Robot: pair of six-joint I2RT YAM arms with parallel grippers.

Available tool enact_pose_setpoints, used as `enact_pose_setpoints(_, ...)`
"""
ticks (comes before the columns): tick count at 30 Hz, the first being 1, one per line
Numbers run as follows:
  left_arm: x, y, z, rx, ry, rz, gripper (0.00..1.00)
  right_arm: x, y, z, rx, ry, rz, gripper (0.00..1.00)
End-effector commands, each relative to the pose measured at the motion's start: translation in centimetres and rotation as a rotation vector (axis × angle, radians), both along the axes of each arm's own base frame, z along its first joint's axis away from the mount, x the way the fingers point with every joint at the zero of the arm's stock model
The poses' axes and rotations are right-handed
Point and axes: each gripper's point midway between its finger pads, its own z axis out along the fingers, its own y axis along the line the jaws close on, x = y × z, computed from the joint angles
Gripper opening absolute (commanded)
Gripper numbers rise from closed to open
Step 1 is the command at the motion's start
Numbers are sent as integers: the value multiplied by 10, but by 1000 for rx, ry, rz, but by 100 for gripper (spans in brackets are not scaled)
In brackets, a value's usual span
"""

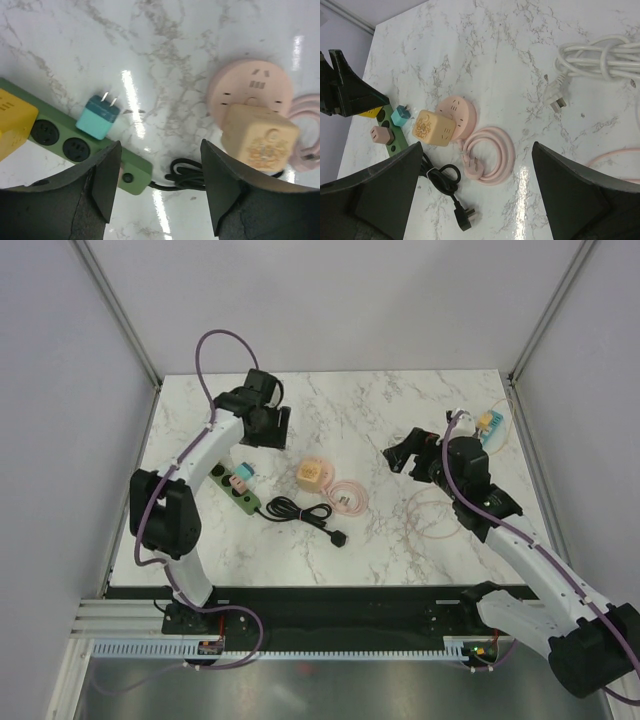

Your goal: Insert the plug

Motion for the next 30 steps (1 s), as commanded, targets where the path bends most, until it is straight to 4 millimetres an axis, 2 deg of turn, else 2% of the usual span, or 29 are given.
enact_pose_setpoints(1,1,38,-14,-43,45,-26,71,6,11,23,47,-66,43,98)
enact_pose_setpoints(2,1,42,-20,-44,63,-38,71,6,12,21,51,-62,48,98)
enact_pose_setpoints(4,7,64,-29,16,72,-26,71,7,17,19,58,-59,68,98)
enact_pose_setpoints(5,8,71,-42,48,105,-52,72,7,18,20,62,-62,72,98)
enact_pose_setpoints(10,8,78,-62,92,157,-101,77,13,19,19,46,-78,72,98)
enact_pose_setpoints(14,11,93,-77,141,193,-101,81,16,19,18,45,-80,75,98)
enact_pose_setpoints(20,14,88,-101,123,251,-154,80,18,19,14,29,-75,75,98)
enact_pose_setpoints(23,9,93,-116,151,299,-150,77,23,21,23,42,-107,73,98)
enact_pose_setpoints(26,4,98,-126,164,337,-110,73,26,23,23,36,-104,78,98)
enact_pose_setpoints(30,4,97,-129,161,351,-107,66,29,23,23,28,-103,72,98)
